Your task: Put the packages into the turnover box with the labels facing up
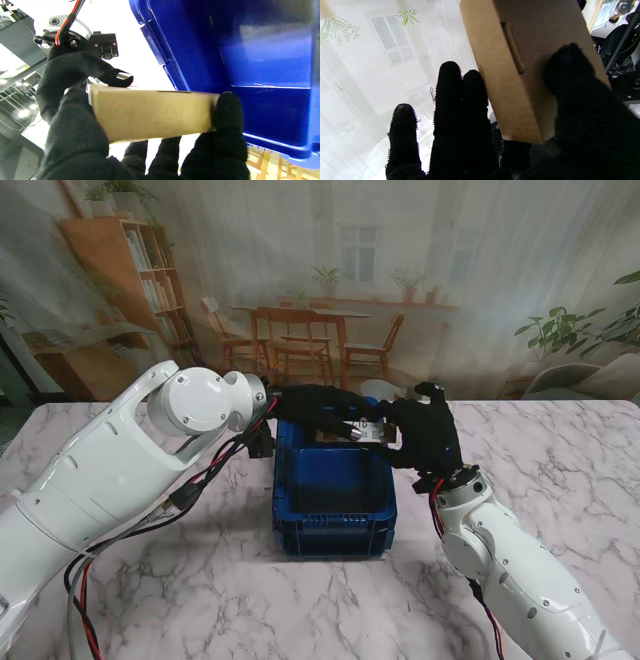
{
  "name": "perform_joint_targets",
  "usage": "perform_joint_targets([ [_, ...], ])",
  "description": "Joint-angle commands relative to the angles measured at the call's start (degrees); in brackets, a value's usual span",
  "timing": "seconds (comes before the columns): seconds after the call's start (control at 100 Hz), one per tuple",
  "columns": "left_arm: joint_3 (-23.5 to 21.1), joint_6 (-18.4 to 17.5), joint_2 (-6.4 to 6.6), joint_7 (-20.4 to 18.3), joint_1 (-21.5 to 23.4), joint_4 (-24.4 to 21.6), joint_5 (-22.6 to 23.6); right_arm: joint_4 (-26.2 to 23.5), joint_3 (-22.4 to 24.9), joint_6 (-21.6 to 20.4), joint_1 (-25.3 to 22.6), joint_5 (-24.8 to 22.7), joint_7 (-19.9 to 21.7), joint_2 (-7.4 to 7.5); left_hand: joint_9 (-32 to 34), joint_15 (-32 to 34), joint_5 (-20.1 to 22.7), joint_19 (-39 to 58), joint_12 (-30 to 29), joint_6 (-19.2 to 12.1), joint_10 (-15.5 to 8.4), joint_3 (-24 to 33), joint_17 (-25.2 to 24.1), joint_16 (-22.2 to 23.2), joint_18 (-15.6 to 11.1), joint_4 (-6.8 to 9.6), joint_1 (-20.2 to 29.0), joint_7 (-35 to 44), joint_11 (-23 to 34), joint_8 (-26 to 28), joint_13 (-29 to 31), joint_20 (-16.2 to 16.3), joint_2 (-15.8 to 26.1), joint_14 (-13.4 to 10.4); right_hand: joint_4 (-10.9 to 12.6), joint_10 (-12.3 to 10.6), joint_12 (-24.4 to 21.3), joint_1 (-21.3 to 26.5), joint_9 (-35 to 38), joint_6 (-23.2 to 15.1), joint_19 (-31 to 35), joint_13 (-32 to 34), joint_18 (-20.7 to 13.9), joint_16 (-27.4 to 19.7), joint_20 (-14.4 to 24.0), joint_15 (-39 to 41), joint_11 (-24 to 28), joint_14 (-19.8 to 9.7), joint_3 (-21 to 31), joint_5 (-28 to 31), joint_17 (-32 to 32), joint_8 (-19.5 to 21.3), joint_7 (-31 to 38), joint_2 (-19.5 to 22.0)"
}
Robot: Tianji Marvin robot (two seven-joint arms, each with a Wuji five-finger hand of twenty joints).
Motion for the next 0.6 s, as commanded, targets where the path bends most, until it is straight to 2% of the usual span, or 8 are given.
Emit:
perform_joint_targets([
  [0.0,0.0,-1.9,0.01,-0.6,1.1,-1.9,0.8,0.1,-0.1,-0.4,0.6,0.0,-0.1,-0.38,1.0,15.8,1.3,2.6,1.3,-2.5,-2.2,8.0,2.1,7.5,-12.6,3.58,18.4,0.5,4.9,0.9,8.1,1.5,0.8,-12.9,3.0,-4.5,0.0,9.5,0.8,-8.1,-1.2,-1.5,0.6,-0.7,-0.9,0.6,4.5,-2.8,12.5,0.0,-1.6,3.7,8.7,4.5],
  [0.05,-0.7,-3.2,0.02,0.3,2.0,-2.5,1.6,0.1,-0.2,-0.5,0.6,-0.1,-0.1,-0.32,0.6,14.1,1.3,1.2,-0.4,-2.7,-2.3,7.0,1.1,6.3,-12.0,2.72,16.8,0.1,4.3,0.3,7.1,0.9,0.7,-12.4,2.9,-4.7,0.1,9.0,0.6,-8.4,-1.3,-1.6,0.7,-0.7,-1.0,0.7,4.5,-2.8,13.4,-0.2,-1.7,4.1,9.3,3.3],
  [0.1,-1.3,-4.1,0.00,1.3,3.0,-3.0,2.3,0.2,-0.3,-0.6,0.7,-0.3,-0.2,-0.29,-0.2,10.5,1.1,-1.3,-3.7,-2.2,-2.1,5.0,-1.0,2.4,-10.8,1.16,12.9,-0.7,2.1,-0.9,5.3,0.1,0.8,-11.3,2.7,-4.9,0.3,8.5,0.3,-8.5,-1.5,-1.9,0.6,-0.6,-1.1,0.8,4.7,-2.8,13.5,-0.3,-1.9,4.6,10.1,2.1],
  [0.15,-1.8,-4.7,0.02,1.9,3.6,-3.4,3.0,0.3,-0.4,-0.6,0.7,-0.5,-0.3,-0.22,-1.2,7.0,0.4,-4.6,-8.3,-1.0,-1.5,3.7,-2.9,-2.8,-9.3,-0.48,9.5,-2.4,-1.6,-2.6,3.5,-1.2,1.8,-10.3,2.7,-4.9,0.4,8.1,0.3,-8.5,-1.5,-1.9,0.7,-0.4,-1.2,1.1,5.1,-3.0,14.1,-0.5,-1.9,5.0,10.7,1.5],
  [0.23,-2.3,-5.5,-0.10,3.3,4.3,-3.5,4.2,0.5,-0.6,-0.4,0.7,-0.6,-0.5,-0.17,-3.0,0.9,-0.7,-11.9,-20.5,0.6,0.1,2.9,-7.0,-13.5,-7.0,-2.84,2.0,-5.8,-10.2,-7.3,-1.2,-4.9,4.8,-8.4,2.6,-4.9,0.3,8.2,0.1,-8.6,-1.6,-2.0,0.7,-0.3,-1.2,1.3,5.3,-2.9,14.3,-0.5,-2.1,5.4,11.3,0.8],
  [0.28,-2.6,-5.4,-0.31,4.3,4.6,-3.4,4.5,0.6,-0.7,0.0,0.8,-0.8,-0.9,-0.13,-4.6,-1.2,-1.1,-15.3,-25.3,1.7,1.2,2.7,-8.9,-17.9,-6.4,-3.21,-1.1,-6.8,-13.4,-9.3,-4.3,-7.1,5.4,-7.3,2.6,-4.7,0.3,8.3,0.0,-8.5,-1.5,-2.2,0.8,-0.3,-1.2,1.6,5.6,-2.6,14.6,-0.6,-2.2,5.7,11.7,0.7],
  [0.41,-3.2,-3.2,-0.52,5.1,4.5,-3.5,5.4,0.8,-0.9,0.8,0.7,-1.3,-1.5,-0.01,-6.3,-3.4,-1.4,-20.2,-30.4,6.2,4.3,2.2,-11.7,-23.8,-5.7,-3.89,-8.4,-7.3,-14.9,-11.5,-9.8,-10.6,6.5,-5.4,2.6,-4.5,0.1,8.6,-0.4,-8.3,-1.4,-2.6,0.9,-0.1,-1.2,2.1,6.0,-2.5,15.0,-1.0,-2.5,6.3,12.4,0.6],
  [0.59,-2.7,0.7,-0.55,4.2,2.2,-3.0,5.9,1.0,-1.2,1.5,0.9,-1.9,-2.4,0.13,-7.4,-5.0,-2.5,-25.3,-33.5,9.1,6.1,1.6,-13.7,-27.8,-5.3,-4.69,-16.3,-8.6,-15.9,-13.9,-13.8,-14.5,6.1,-4.2,2.6,-4.4,0.0,8.9,-1.0,-8.2,-1.1,-3.2,1.1,0.0,-1.1,2.7,6.8,-2.3,15.3,-1.6,-2.8,7.1,13.4,0.7],
])
